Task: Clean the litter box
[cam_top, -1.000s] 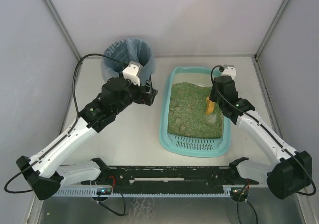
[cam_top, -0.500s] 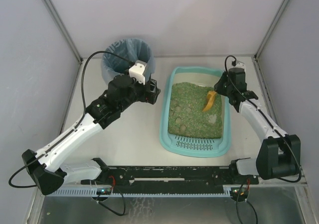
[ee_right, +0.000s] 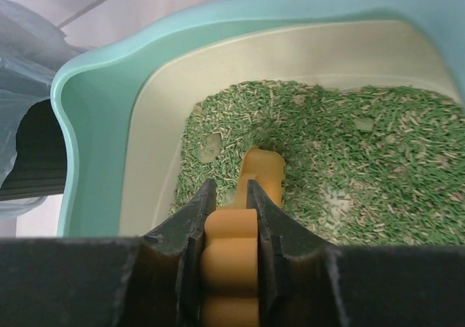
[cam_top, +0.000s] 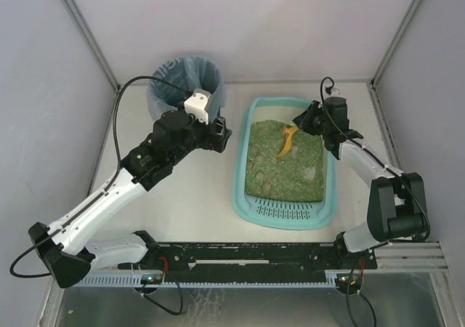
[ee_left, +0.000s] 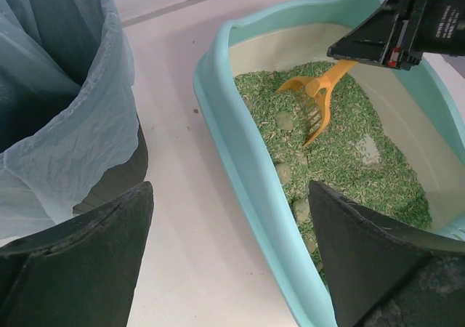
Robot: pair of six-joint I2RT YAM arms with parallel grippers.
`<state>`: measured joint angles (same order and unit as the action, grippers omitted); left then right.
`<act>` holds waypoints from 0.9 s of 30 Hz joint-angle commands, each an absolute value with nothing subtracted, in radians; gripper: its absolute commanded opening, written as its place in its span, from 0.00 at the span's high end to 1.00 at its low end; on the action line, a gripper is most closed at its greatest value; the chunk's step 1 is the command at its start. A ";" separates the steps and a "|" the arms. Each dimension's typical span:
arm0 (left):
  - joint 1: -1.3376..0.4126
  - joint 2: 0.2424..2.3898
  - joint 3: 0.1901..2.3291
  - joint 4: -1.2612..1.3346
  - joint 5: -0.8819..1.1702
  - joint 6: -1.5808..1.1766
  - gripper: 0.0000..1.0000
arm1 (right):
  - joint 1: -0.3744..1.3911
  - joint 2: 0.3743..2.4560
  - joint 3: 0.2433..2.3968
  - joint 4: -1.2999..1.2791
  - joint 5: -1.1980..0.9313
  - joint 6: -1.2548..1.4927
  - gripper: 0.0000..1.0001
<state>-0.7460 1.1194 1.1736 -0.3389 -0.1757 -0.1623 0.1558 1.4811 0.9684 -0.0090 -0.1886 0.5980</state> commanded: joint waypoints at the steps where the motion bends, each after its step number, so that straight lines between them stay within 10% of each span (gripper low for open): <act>1: -0.749 1.091 1.150 -0.308 -0.189 -0.137 0.09 | 0.220 1.533 0.931 0.011 -0.303 0.681 1.00; 27: -0.749 1.094 1.154 -0.314 -0.192 -0.133 0.09 | 0.138 1.328 0.682 0.344 -0.417 0.880 1.00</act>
<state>-0.7460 1.1168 1.1736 -0.3393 -0.1802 -0.1535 0.1623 1.4181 0.7074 0.3172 -0.3252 0.7853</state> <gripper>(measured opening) 0.907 0.199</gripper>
